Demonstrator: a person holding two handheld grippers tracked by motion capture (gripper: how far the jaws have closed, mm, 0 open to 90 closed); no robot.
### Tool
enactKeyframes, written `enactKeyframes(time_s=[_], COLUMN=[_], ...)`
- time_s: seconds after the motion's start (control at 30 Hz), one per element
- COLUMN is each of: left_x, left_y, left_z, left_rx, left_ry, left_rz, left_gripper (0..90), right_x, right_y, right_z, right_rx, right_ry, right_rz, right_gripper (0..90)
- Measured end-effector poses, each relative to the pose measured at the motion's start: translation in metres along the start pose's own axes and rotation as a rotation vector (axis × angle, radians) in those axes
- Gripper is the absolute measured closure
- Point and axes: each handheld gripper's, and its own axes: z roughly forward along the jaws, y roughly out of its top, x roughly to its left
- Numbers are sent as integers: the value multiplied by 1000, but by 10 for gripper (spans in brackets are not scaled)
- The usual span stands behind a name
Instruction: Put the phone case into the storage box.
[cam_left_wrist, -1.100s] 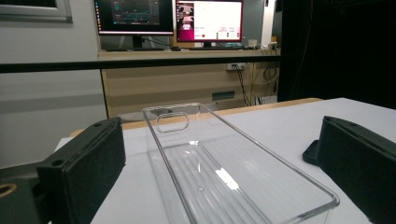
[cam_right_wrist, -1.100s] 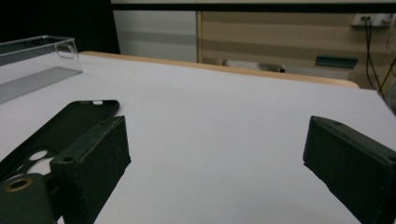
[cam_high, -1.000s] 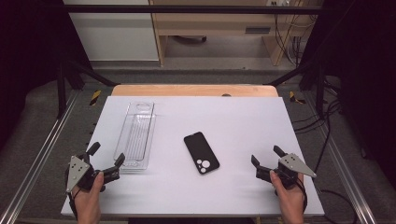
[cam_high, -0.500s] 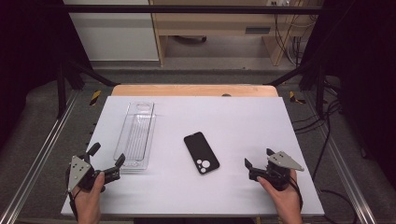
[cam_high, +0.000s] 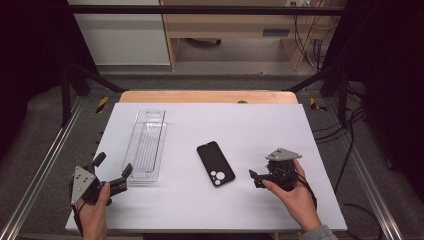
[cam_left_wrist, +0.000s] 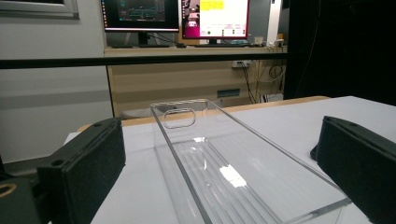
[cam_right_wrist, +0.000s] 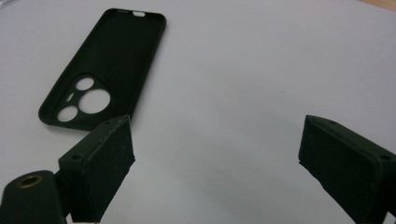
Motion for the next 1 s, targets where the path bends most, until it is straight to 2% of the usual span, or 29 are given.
enactKeyframes(time_s=[0.17,0.3,0.43,0.8,1.0], left_x=[1,2,4,-2,-2], left_y=[0,-1,-1,-1,-1], left_z=[-2,-3,-2,1,0], left_rx=[0,2,0,6,7], left_ry=[2,-1,0,-21,-28], left_rz=[-3,2,-8,5,7], left_gripper=[9,9,9,9,9], right_x=[8,16,21,32,40], right_y=[10,18,26,37,40], right_z=[11,18,23,35,46], right_rx=[64,93,112,133,151], right_ry=[40,55,48,99,129], right_rz=[-24,-44,-45,-31,-28], right_gripper=[105,109,122,155,230])
